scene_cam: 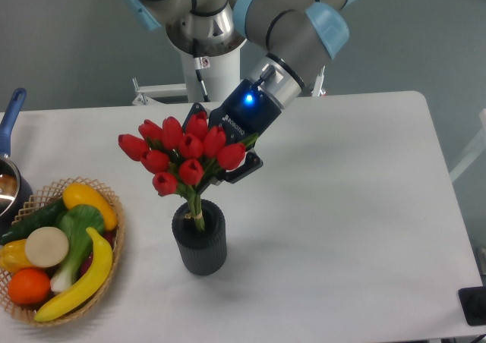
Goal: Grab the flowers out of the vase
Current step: 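Lift the gripped tulips upward, pulling the stems out of the vase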
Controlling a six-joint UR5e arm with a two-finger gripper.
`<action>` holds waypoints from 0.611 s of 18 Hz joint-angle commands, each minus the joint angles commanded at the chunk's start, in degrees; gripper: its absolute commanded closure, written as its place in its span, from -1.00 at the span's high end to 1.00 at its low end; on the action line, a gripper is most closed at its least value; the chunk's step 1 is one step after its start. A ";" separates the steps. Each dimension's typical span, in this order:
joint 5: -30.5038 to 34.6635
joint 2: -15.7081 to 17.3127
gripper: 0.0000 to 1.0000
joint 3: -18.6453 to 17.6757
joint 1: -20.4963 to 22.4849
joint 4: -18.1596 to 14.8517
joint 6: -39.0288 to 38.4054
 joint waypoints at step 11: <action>-2.64 1.84 0.10 0.26 1.58 0.00 -2.99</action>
